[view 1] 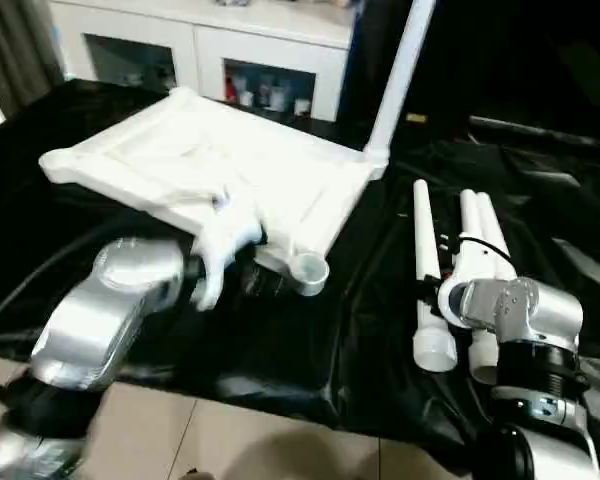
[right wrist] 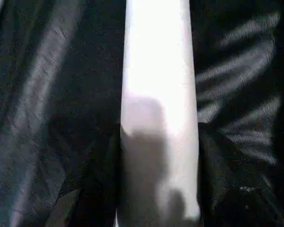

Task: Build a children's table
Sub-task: Rotate table base

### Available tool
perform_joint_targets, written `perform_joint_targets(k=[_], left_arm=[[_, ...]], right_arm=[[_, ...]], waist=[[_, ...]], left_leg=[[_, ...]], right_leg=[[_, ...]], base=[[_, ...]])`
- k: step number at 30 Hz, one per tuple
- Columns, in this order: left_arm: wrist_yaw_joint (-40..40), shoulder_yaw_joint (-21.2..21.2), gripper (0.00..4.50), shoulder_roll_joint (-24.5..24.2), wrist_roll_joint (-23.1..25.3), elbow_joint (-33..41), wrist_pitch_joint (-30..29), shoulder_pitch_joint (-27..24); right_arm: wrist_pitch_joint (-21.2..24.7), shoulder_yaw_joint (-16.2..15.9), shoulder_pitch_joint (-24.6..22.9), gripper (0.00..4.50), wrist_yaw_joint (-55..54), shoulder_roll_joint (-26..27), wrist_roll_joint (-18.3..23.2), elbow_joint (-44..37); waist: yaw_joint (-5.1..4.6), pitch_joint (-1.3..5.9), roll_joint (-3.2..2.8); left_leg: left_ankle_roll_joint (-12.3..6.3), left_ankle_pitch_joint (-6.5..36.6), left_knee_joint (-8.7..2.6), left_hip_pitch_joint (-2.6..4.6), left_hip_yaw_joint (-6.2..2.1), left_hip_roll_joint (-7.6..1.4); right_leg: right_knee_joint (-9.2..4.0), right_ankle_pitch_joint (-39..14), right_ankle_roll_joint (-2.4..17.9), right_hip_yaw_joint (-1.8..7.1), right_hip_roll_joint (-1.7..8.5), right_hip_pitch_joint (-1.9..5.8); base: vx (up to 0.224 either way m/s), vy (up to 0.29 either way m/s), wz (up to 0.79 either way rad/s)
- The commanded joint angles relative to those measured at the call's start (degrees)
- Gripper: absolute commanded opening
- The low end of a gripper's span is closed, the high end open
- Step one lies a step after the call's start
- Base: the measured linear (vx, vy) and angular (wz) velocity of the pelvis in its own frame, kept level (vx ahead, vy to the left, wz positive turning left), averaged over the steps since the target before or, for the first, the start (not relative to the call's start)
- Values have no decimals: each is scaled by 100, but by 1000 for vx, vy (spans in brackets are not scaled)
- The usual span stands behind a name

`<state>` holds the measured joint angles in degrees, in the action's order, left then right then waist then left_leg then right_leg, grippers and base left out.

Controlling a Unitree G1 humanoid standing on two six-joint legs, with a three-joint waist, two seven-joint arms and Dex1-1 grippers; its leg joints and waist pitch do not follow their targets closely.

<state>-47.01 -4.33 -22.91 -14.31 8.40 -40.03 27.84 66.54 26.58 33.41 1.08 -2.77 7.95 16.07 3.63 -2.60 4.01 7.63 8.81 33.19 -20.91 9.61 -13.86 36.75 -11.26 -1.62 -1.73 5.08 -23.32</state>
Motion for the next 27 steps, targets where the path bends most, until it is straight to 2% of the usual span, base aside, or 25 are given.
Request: perform_joint_targets(k=[1, 3, 4, 5, 7, 8, 9, 10, 12, 13, 14, 15, 16, 18, 19, 20, 22, 24, 26, 27], left_arm=[[444, 218, 398, 239, -61, -298, -142, 204], [599, 328, 422, 393, -101, -418, -167, 314], [765, 481, 431, 589, -210, -519, -299, 452], [765, 481, 431, 589, -210, -519, -299, 452], [1019, 758, 447, 899, -459, -680, -487, 686], [1141, 936, 447, 1074, -670, -770, -695, 842], [1234, 1100, 450, 1225, -866, -869, -910, 1012], [1294, 1271, 450, 1393, -1123, -980, -1118, 1225], [1338, 1386, 450, 1518, -1301, -1061, -1249, 1387], [1428, 1519, 450, 1675, -1469, -1183, -1367, 1599], [1484, 1564, 450, 1750, -1513, -1259, -1394, 1715], [1517, 1582, 450, 1791, -1528, -1308, -1398, 1786], [1598, 1599, 450, 1906, -1542, -1500, -1400, 2048], [1624, 1582, 450, 1988, -1548, -1643, -1368, 2202], [1637, 1587, 450, 2009, -1555, -1667, -1372, 2221], [1720, 1622, 450, 2110, -1609, -1746, -1418, 2307], [1761, 1633, 450, 2156, -1627, -1770, -1432, 2343], [1808, 1701, 450, 2251, -1745, -1795, -1515, 2413], [1857, 1659, 450, 2259, -1757, -1784, -1566, 2420], [1916, 1662, 450, 2274, -1762, -1801, -1611, 2394]], right_arm=[[-608, 26, 45, 183, -16, -11, 89, -203], [-881, 80, 21, 183, -28, 64, 167, -404], [-1174, 251, 50, 183, -54, 172, 303, -577], [-1174, 251, 50, 183, -54, 172, 303, -577], [-1459, 352, 101, 183, 218, 272, 571, -817], [-1587, 366, 117, 183, 478, 315, 770, -973], [-1690, 315, 112, 183, 794, 347, 965, -1172], [-1804, 101, 35, 183, 1255, 321, 1163, -1463], [-1878, -85, -36, 183, 1602, 275, 1299, -1676], [-1923, -383, -182, 183, 2033, 154, 1447, -1902], [-1936, -568, -287, 183, 2255, 50, 1480, -2014], [-1949, -689, -356, 183, 2388, -24, 1482, -2080], [-1889, -1025, -621, 183, 2924, -312, 1643, -2369], [-1915, -1156, -740, 183, 3263, -496, 1745, -2521], [-1900, -1154, -739, 183, 3301, -510, 1775, -2534], [-1834, -1177, -737, 182, 3469, -550, 1917, -2625], [-1798, -1210, -734, 182, 3546, -562, 1974, -2671], [-1872, -1470, -813, 182, 3697, -594, 1911, -2755], [-2002, -1760, -909, 182, 3821, -628, 1856, -2797], [-2118, -1943, -962, 182, 3879, -638, 1803, -2777]], waist=[[21, 366, -75], [35, 376, -62], [46, 392, -43], [45, 396, -40], [41, 396, -54], [61, 400, -42], [70, 397, -6], [78, 401, 59], [121, 407, 54], [122, 395, 91], [153, 386, 90], [192, 376, 117], [222, 374, 147], [254, 366, 114], [254, 361, 140], [288, 382, 123], [297, 372, 142], [320, 367, 179], [338, 360, 165], [345, 358, 179]], left_leg=[[421, 1197, -337, 60, 134, 197], [391, 1097, -336, 50, 135, 199], [330, 912, -321, 34, 140, 206], [304, 869, -319, 33, 142, 203], [254, 839, -317, 31, 145, 209], [224, 803, -313, 35, 138, 208], [164, 782, -313, 22, 139, 207], [85, 803, -289, 14, 163, 216], [-31, 583, -289, -6, 141, 206], [-57, 553, -290, -12, 150, 204], [-87, 562, -286, -2, 152, 203], [-109, 571, -287, 1, 155, 202], [-114, 622, -294, 10, 150, 192], [-75, 689, -311, 35, 136, 175], [-63, 736, -313, 34, 141, 174], [-10, 756, -313, 39, 130, 169], [-6, 744, -314, 31, 137, 171], [-2, 793, -314, 25, 138, 172], [36, 838, -326, 15, 130, 164], [41, 862, -327, 16, 132, 164]], right_leg=[[-465, -1049, 598, 91, 46, 225], [-451, -928, 610, 91, 49, 242], [-418, -660, 662, 92, 50, 261], [-412, -583, 681, 93, 49, 264], [-397, -440, 721, 91, 29, 269], [-403, -365, 759, 82, 35, 280], [-387, -311, 807, 82, 40, 295], [-388, -278, 849, 85, 33, 305], [-370, -66, 885, 82, 49, 326], [-378, -30, 884, 78, 39, 321], [-381, -31, 888, 81, 42, 323], [-399, -64, 857, 84, 45, 323], [-415, -130, 818, 84, 49, 329], [-429, -181, 793, 77, 59, 306], [-442, -242, 802, 74, 58, 297], [-431, -279, 863, 68, 73, 311], [-439, -216, 896, 68, 64, 302], [-445, -316, 900, 62, 80, 309], [-465, -471, 872, 56, 102, 310], [-477, -546, 846, 54, 106, 303]], base=[[0, 0, 0], [0, 0, 0], [0, 0, 0], [0, 0, 0], [0, 0, 0], [0, 0, 0], [0, 0, 0], [0, 0, 0], [0, 0, 0], [0, 0, 0], [0, 0, 0], [0, 0, 0], [0, 0, 0], [0, 0, 0], [0, 0, 0], [0, 0, 0], [0, 0, 0], [0, 0, 0], [0, 0, 0], [0, 0, 0]])
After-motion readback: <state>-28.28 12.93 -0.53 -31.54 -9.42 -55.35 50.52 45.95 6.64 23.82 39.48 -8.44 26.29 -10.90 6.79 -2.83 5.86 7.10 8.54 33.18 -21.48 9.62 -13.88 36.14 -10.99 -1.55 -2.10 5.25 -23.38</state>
